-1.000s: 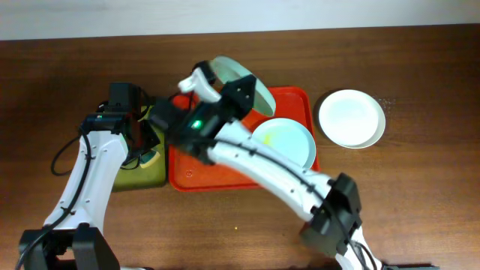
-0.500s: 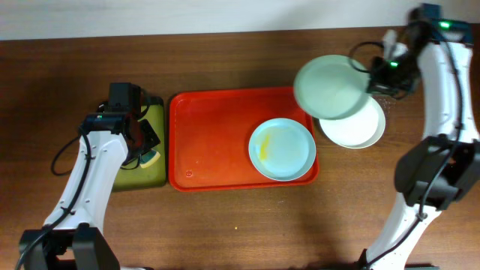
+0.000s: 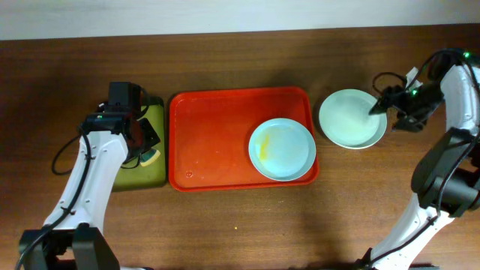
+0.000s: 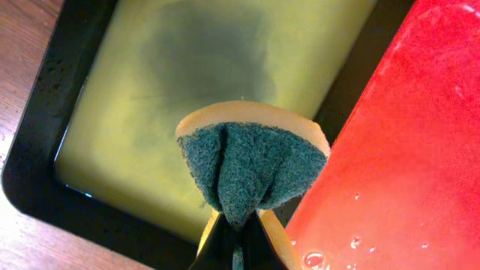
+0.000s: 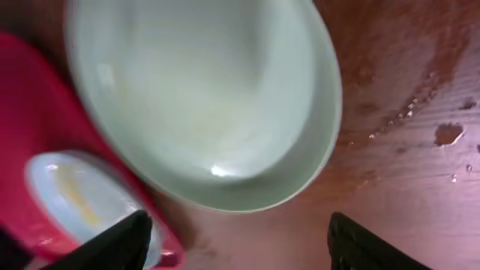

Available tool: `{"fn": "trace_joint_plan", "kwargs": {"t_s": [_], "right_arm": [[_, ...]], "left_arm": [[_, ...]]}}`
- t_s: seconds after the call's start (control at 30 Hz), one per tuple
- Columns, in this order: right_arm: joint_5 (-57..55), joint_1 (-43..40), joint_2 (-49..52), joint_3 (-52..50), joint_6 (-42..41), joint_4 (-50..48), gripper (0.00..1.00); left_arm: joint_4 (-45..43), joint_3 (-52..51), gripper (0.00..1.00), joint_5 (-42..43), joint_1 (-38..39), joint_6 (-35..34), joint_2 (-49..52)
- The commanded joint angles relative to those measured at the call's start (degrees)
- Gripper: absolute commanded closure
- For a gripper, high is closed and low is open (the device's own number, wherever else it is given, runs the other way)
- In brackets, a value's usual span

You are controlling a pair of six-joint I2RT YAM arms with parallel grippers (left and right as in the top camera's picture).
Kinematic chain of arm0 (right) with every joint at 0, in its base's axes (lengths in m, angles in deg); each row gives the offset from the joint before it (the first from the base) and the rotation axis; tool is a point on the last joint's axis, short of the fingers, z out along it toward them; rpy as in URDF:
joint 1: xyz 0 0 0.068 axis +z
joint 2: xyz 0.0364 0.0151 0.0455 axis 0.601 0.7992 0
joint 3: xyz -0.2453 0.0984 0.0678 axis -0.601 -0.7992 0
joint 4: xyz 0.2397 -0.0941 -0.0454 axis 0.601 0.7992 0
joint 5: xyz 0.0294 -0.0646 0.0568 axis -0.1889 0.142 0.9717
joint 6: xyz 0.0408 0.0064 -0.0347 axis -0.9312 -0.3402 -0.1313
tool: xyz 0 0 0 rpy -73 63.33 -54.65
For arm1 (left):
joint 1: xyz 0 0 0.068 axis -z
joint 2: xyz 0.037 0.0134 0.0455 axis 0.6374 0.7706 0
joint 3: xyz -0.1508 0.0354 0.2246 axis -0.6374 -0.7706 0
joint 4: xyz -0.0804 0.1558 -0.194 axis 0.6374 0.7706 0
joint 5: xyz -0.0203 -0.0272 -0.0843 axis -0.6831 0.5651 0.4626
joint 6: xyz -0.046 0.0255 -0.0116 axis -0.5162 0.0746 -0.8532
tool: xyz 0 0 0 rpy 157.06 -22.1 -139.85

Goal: Clean dirty plates on tray and stack at the side
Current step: 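Move the right gripper to the last blue-green plate and grip its rim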

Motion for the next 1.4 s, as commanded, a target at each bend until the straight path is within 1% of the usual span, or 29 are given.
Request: {"fn": "trace_joint_plan", "kwargs": {"t_s": [0.0,0.03,0.07,0.1,0.17,0.23,0.27,0.3,0.33,0.37,0.4,0.47,0.53,0.6,0.67,0.7,0.77,0.83,0.87,0.9,0.93,1.0,1.07,1.17,1.23,1.27,1.3,1.37], "right_arm": [[11.63,2.62,-6.19,4.9,2.03,1.44,0.23],[13.25,5.27,-8.31,4.9,4.74,1.49,0.23],[11.52,8.31,-9.38,4.9,5.99,1.75,0.23],[6.93,12.0,-9.53,4.9,5.84,2.4,0.23],[-4.85,19.65,-9.29,2.34,-0.85,2.75,0.23],[-14.45,25.29,-9.31,-0.81,-12.04,2.73,0.3],[-17.94,27.93,-9.31,-2.12,-16.35,2.82,0.33],[-19.61,30.36,-9.33,-2.93,-19.15,2.99,0.33],[-19.58,32.35,-9.53,-3.17,-20.09,3.5,0.33],[-19.58,33.88,-9.86,-3.17,-20.31,4.17,0.11],[-21.86,36.28,-11.08,-3.21,-23.37,5.7,0.01],[-29.86,40.33,-15.21,-3.65,-31.04,8.85,0.01],[-31.39,44.52,-22.45,-6.86,-31.82,8.26,0.01],[-33.31,45.42,-26.93,-10.82,-31.8,6.45,0.01],[-34.1,43.47,-30.12,-17.92,-31.54,3.15,0.01],[-31.89,41.4,-30.36,-22.58,-31.56,1.09,0.01],[-23.45,37.79,-29.73,-32.52,-31.12,-5.6,0.01],[-17.86,35.74,-29.7,-40.52,-31.12,-13.27,0.04],[-15.58,35.32,-29.7,-42.93,-30.42,-16.26,0.1],[-11.15,34.97,-29.7,-45.09,-27.43,-20.06,0.16],[-8.41,34.95,-29.7,-45.44,-25.7,-21.64,0.22],[-4.94,35.06,-29.7,-45.42,-24.85,-23.52,0.37],[-5.05,35.06,-29.7,-45.42,-24.85,-23.52,0.38],[-10.12,35.12,-29.68,-45.44,-25.73,-23.54,0.4],[-11.98,35.1,-29.53,-45.44,-28.09,-25.11,0.55],[-12.68,35.1,-29.42,-45.44,-30.05,-26.1,0.59],[-14.51,35.1,-29.11,-45.44,-32.92,-26.73,0.61],[-16.96,35.12,-28.22,-45.75,-36.59,-26.99,0.61]], "left_arm": [[-0.2,0.83,1.0,0.09,-0.2,0.96,-0.9],[-0.2,0.83,1.0,0.2,-0.2,0.96,-0.9],[-0.2,0.83,1.0,0.2,-0.2,0.96,-0.9],[-0.2,0.83,1.0,0.2,-0.2,0.96,-0.9],[-0.13,0.83,1.0,0.17,-0.2,0.96,-0.9],[-0.15,0.68,1.0,0.15,-0.2,0.98,-0.9],[-0.13,0.5,1.0,0.15,-0.2,0.98,-0.9],[0.07,0.48,1.0,0.13,-0.2,0.98,-0.9],[0.33,0.46,1.0,0.11,-0.2,0.98,-0.9],[0.46,0.46,1.0,0.09,-0.2,0.98,-0.9],[0.48,0.46,1.0,0.02,-0.2,0.98,-0.9],[0.48,0.46,1.0,0.0,-0.2,0.98,-0.9],[0.48,0.48,1.0,0.0,-0.2,0.98,-0.9],[0.48,0.46,1.0,0.0,-0.2,0.98,-0.9],[0.48,0.48,1.0,0.0,-0.2,0.98,-0.9],[0.48,0.46,1.0,0.02,-0.2,0.96,-0.9],[0.46,0.46,1.0,0.02,-0.2,0.96,-0.9],[0.48,0.46,1.0,0.02,-0.2,0.96,-0.9],[0.48,0.46,1.0,0.02,-0.2,0.98,-0.9],[0.52,0.46,1.0,0.0,-0.2,0.98,-0.9],[0.5,0.48,1.0,0.0,-0.2,1.01,-0.9],[0.48,0.46,1.0,-0.02,-0.2,1.01,-0.9],[0.5,0.46,1.0,0.0,-0.2,1.01,-0.9],[0.48,0.46,1.0,0.02,-0.2,0.98,-0.9],[0.48,0.46,1.0,0.02,-0.2,0.96,-0.9],[0.48,0.48,1.0,0.02,-0.2,0.96,-0.9],[0.48,0.46,1.0,0.02,-0.2,0.96,-0.9],[0.48,0.46,1.0,0.02,-0.2,0.98,-0.9]]}}
